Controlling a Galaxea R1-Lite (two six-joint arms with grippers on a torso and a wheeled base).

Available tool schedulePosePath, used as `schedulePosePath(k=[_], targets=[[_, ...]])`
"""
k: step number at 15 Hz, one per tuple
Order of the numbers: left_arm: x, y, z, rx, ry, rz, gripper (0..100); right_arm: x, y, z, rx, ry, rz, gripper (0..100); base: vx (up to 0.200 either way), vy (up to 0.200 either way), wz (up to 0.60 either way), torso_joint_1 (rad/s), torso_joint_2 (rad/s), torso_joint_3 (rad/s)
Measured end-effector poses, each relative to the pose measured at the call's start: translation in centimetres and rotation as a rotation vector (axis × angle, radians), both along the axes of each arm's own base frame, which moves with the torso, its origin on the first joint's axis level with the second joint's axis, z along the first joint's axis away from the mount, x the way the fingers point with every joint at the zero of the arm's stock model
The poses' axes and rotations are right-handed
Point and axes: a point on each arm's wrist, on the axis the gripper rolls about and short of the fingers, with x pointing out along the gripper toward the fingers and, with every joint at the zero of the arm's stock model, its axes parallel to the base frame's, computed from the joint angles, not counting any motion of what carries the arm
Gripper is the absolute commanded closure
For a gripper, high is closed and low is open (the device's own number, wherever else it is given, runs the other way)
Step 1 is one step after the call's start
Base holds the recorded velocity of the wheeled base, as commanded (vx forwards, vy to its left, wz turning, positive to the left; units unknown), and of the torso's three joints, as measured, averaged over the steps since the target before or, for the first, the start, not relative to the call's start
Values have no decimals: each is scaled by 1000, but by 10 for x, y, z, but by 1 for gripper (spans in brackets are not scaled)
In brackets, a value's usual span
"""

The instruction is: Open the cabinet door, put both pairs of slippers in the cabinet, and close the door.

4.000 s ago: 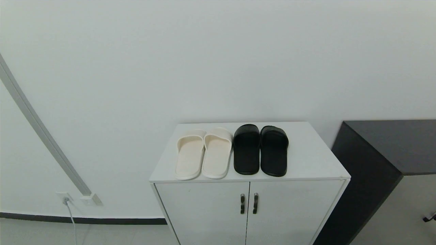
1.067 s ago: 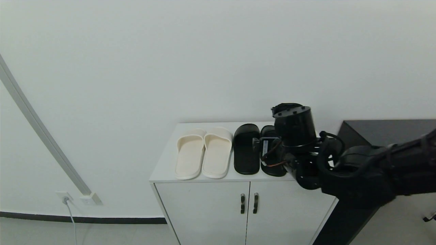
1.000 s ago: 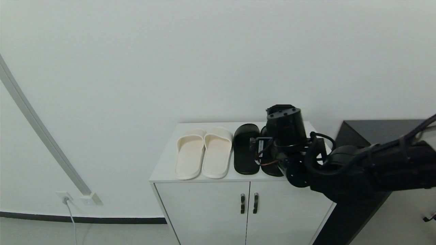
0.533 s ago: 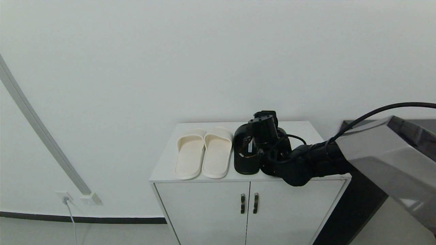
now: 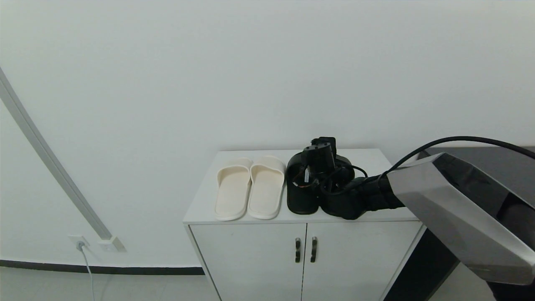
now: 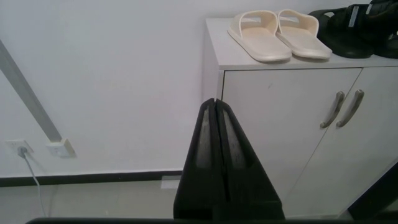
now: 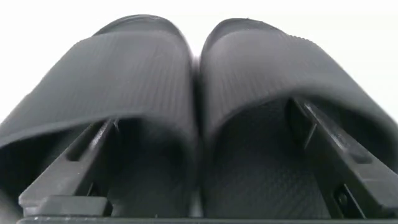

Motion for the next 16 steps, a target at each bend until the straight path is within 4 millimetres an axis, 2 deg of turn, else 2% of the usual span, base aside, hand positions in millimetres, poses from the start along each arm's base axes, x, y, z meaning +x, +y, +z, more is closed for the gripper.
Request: schedulePosePath(k=[6, 10, 13, 16], targets=[[0, 0, 0, 0, 0, 0, 100, 2, -1, -4, -12, 3, -11, 100, 0, 0, 0, 0, 0, 0], [0, 0, 0, -1, 0, 0, 100, -1, -3, 4, -11, 1, -11, 100, 0, 0, 0, 0, 0, 0], [0, 0, 0, -2, 0, 0, 100, -15, -12, 17, -14, 8, -3, 100, 0, 0, 0, 0, 0, 0], [0, 0, 0, -2, 0, 0, 100, -44, -22, 35, -18, 23, 32, 100, 0, 0, 0, 0, 0, 0]])
